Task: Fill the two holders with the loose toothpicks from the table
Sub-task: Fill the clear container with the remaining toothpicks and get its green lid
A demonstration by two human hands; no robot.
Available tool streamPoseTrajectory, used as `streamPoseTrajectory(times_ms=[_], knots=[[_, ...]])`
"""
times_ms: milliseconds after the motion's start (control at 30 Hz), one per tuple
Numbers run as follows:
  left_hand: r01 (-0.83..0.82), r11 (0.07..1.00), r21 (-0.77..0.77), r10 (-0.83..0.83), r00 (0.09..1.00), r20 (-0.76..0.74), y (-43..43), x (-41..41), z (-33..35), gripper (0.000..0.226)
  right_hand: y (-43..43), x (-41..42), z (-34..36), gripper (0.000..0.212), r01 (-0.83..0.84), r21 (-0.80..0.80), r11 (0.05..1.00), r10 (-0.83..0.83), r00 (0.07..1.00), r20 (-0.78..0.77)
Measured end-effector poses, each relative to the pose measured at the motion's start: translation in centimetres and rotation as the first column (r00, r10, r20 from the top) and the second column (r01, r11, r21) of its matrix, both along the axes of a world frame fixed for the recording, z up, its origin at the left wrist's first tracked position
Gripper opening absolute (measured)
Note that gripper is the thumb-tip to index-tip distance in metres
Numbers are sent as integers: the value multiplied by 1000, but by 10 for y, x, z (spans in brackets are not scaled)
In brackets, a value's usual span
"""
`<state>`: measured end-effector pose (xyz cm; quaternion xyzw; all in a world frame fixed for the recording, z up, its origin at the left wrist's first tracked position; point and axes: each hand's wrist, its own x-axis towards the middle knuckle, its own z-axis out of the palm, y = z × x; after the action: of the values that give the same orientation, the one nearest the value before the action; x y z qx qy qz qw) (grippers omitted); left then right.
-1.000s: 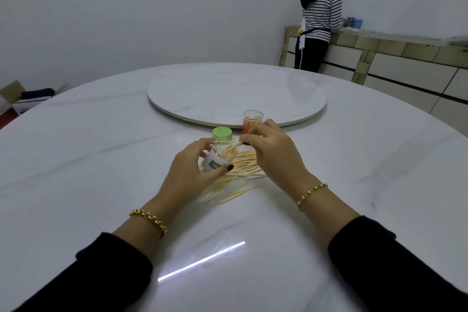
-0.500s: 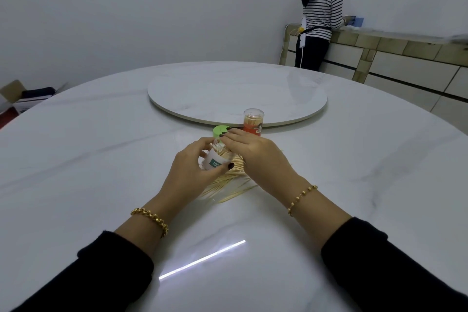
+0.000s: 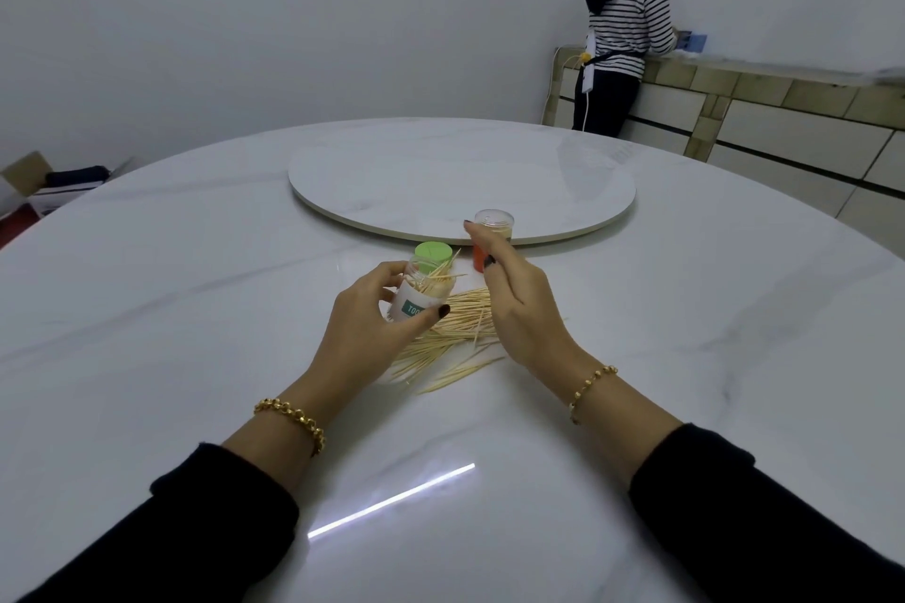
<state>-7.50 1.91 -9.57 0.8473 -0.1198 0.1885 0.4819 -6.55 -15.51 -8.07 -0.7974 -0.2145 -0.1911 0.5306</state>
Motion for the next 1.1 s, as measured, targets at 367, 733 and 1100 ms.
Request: streamPoseTrajectory(times_ms=[367,733,1100], knots=[[7,1000,24,-7,1000,4,1,2,-2,44,20,-15,-8,49,-167,-91,982,163,985,-51],[10,999,48,-10,1000,16,1,1,-2,46,18,-16,-6,52,-84,-189,978,87,996,9],[-19,999,47,17,999,51,0,-2,2,47,10,-9,-11,67,63,-249,967,-65,998,1]])
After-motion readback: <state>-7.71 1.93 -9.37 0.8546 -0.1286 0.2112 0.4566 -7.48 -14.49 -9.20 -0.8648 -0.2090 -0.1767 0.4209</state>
